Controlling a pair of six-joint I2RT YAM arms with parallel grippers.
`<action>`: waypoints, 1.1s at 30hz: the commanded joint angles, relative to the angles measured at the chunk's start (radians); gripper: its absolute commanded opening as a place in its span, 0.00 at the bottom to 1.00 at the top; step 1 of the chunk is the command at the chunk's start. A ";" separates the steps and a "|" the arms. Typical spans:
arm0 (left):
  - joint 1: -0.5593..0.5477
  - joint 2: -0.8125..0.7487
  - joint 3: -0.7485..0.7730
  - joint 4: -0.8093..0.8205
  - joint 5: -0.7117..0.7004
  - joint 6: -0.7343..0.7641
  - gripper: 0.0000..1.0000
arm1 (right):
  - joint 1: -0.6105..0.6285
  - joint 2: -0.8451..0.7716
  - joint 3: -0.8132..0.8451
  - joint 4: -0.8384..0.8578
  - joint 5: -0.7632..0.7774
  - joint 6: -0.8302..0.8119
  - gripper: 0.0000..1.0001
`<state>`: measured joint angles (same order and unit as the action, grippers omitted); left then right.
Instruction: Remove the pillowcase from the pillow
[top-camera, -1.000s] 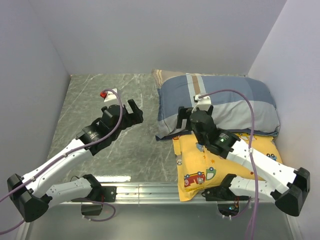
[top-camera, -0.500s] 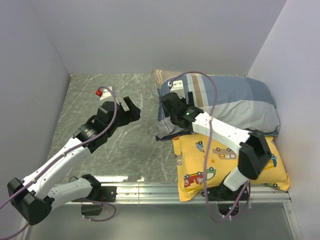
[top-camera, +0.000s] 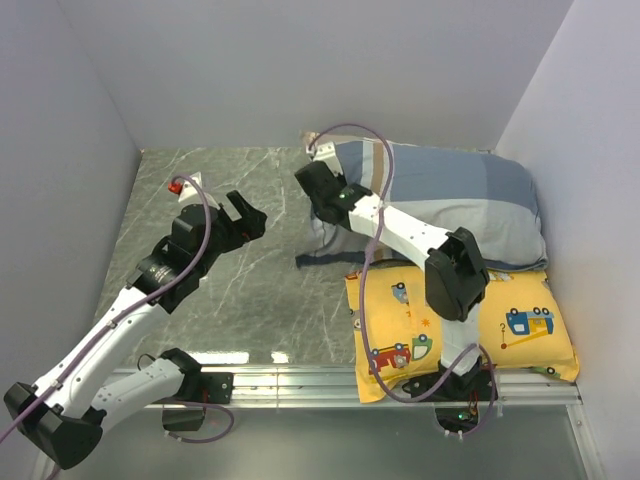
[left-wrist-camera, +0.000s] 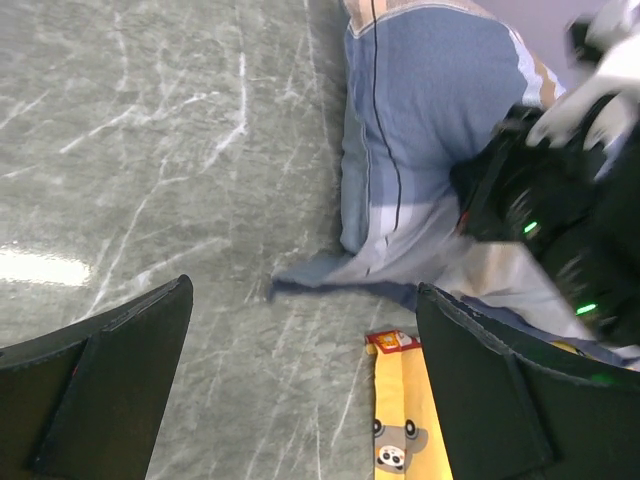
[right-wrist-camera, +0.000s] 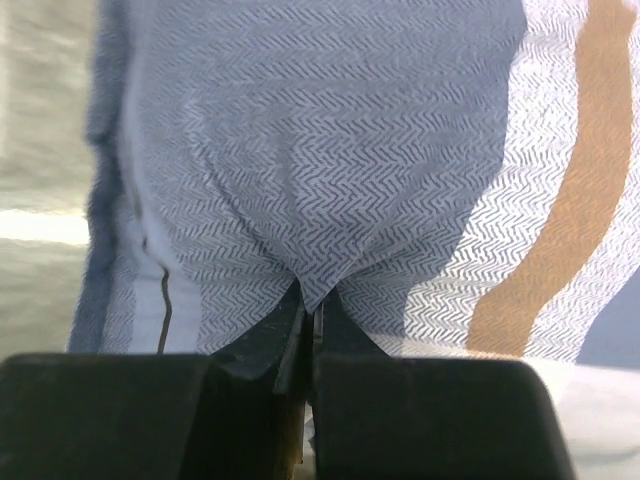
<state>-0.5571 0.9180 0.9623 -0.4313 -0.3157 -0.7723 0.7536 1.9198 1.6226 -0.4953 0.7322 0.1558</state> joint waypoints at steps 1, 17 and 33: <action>0.026 -0.028 -0.028 0.014 -0.002 -0.012 0.99 | 0.049 0.042 0.240 0.009 -0.141 -0.032 0.00; 0.046 -0.001 -0.250 0.195 0.041 -0.130 0.99 | 0.102 0.168 0.591 0.035 -0.547 0.025 0.24; 0.046 0.168 -0.376 0.393 0.017 -0.203 0.99 | 0.005 -0.454 -0.089 0.029 -0.203 0.131 0.89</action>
<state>-0.5137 1.0756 0.5854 -0.1127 -0.2932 -0.9665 0.8276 1.6402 1.7004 -0.4961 0.4133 0.2138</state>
